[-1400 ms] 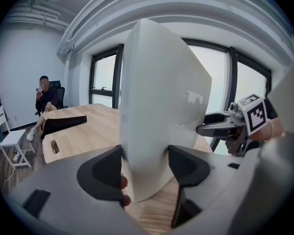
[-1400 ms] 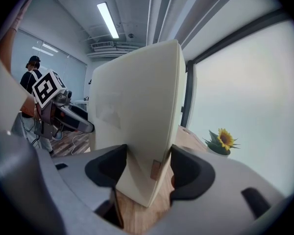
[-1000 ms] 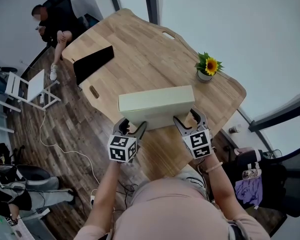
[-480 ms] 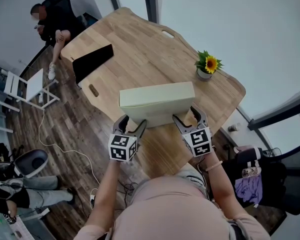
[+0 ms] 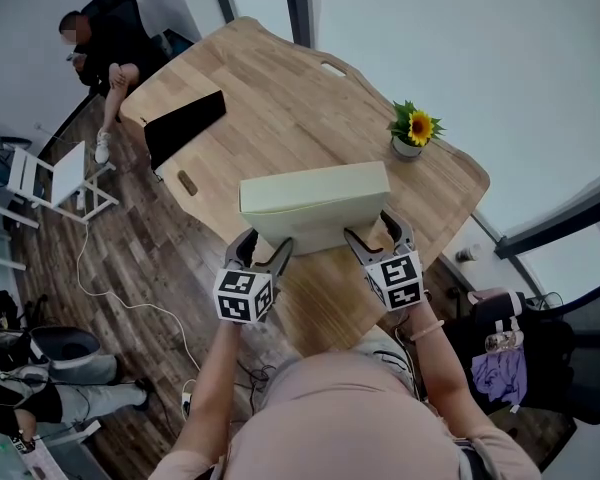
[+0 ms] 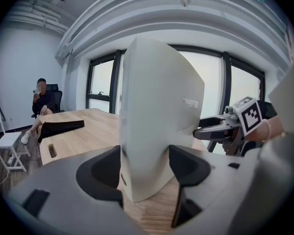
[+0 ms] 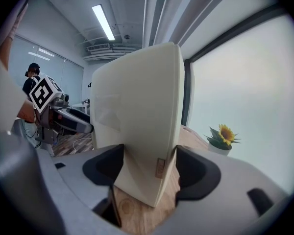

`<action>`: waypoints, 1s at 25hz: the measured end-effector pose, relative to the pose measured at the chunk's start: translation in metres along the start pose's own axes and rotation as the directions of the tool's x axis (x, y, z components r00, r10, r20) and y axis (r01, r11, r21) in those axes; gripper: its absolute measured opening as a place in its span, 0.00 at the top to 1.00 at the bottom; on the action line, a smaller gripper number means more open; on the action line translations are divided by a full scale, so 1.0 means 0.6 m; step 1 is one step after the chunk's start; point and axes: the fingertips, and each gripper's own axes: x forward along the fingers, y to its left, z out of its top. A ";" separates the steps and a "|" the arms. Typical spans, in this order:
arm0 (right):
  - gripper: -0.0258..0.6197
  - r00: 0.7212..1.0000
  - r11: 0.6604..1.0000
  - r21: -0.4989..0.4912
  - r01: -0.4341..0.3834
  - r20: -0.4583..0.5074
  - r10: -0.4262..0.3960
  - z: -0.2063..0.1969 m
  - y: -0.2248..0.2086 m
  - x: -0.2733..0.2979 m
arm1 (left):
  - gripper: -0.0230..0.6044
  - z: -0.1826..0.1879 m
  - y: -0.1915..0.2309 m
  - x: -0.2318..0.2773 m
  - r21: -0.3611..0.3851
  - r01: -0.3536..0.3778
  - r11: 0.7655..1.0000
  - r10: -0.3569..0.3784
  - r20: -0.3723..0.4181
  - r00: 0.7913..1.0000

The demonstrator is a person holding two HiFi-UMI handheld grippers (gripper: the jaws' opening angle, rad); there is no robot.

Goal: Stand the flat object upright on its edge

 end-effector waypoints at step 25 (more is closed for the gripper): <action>0.44 0.992 0.990 0.071 0.120 0.024 -0.122 0.022 0.010 -0.038 | 0.51 0.008 -0.012 -0.043 0.024 0.050 0.998 -0.050 0.016 0.999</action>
